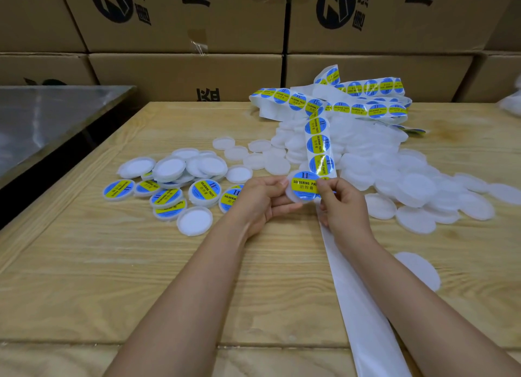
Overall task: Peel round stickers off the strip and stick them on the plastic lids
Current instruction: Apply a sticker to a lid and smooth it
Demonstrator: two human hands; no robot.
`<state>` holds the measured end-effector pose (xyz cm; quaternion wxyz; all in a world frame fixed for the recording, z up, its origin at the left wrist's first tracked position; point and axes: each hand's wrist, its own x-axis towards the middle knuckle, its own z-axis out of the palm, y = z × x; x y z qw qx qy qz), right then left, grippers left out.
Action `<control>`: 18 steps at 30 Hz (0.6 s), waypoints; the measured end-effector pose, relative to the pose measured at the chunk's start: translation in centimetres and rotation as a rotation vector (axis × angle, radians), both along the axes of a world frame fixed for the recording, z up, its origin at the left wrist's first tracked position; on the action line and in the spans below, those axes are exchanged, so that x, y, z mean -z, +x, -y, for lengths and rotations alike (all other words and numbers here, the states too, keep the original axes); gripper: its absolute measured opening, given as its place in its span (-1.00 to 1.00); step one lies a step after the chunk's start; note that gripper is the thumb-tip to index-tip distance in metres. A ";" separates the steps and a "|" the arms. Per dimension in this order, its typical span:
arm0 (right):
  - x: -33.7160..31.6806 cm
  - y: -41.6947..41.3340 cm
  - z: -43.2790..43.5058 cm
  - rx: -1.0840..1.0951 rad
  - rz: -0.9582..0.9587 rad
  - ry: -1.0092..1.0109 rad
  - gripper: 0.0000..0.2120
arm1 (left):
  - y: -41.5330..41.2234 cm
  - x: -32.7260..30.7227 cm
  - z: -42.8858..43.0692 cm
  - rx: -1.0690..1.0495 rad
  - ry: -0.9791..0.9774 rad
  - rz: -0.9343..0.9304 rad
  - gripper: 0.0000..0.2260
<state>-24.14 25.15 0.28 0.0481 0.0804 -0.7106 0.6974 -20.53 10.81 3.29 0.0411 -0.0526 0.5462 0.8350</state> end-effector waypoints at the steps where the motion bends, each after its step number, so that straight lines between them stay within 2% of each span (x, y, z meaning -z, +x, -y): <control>1: 0.0 0.0 0.0 0.003 -0.003 0.011 -0.74 | 0.0 0.0 0.0 0.002 -0.005 -0.002 -0.80; 18: 0.3 0.0 0.0 0.029 -0.045 0.096 -0.74 | 0.0 0.3 0.0 0.012 -0.046 -0.019 -0.80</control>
